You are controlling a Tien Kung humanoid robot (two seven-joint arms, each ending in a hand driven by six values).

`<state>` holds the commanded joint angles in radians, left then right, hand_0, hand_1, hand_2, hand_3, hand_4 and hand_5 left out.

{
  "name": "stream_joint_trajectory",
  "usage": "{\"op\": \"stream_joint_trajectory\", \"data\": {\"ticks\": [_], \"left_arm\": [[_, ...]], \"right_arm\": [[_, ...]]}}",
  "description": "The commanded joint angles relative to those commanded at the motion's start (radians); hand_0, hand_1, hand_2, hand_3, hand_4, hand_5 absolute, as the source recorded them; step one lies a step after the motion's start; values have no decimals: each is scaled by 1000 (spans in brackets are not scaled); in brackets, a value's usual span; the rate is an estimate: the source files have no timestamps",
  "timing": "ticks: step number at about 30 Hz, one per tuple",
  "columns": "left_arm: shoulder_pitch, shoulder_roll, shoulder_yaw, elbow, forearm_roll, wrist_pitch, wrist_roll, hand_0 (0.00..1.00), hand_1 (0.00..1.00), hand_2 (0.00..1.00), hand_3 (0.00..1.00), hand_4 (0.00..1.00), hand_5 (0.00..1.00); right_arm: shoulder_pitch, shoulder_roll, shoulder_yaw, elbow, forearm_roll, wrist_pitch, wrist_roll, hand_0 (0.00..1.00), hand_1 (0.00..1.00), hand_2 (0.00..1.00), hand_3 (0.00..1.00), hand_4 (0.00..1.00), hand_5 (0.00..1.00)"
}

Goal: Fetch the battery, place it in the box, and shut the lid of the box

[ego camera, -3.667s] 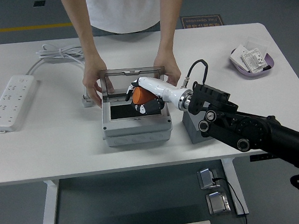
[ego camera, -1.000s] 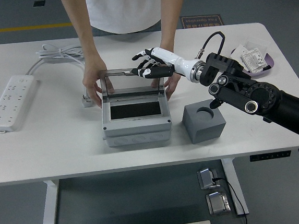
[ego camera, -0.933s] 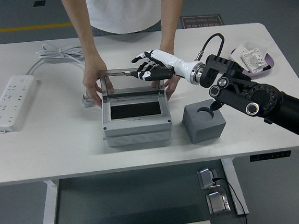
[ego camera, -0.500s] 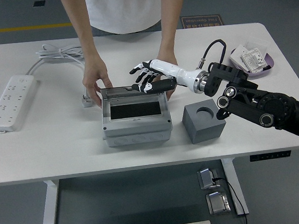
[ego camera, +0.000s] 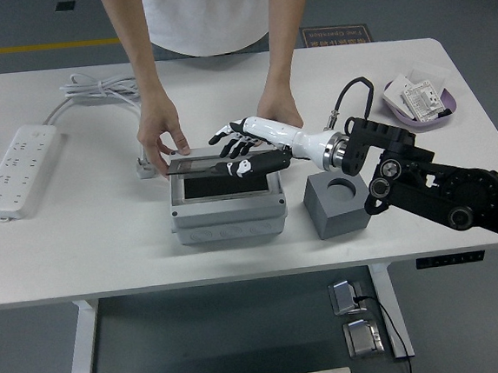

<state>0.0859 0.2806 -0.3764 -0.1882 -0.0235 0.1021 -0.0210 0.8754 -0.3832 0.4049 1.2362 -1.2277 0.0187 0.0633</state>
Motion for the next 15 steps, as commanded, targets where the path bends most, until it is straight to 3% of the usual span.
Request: {"op": "stream_joint_trajectory", "data": {"ticks": [10, 15], "left_arm": [[1, -5, -1, 0, 0, 0, 2, 649, 706, 667, 686, 694, 180], [3, -8, -1, 1, -4, 0, 2, 649, 706, 667, 686, 694, 180]], "right_arm": [[-41, -8, 27, 18, -10, 12, -11, 671, 645, 681, 812, 686, 522], [-88, -45, 122, 57, -46, 63, -50, 671, 645, 681, 812, 686, 522]]}}
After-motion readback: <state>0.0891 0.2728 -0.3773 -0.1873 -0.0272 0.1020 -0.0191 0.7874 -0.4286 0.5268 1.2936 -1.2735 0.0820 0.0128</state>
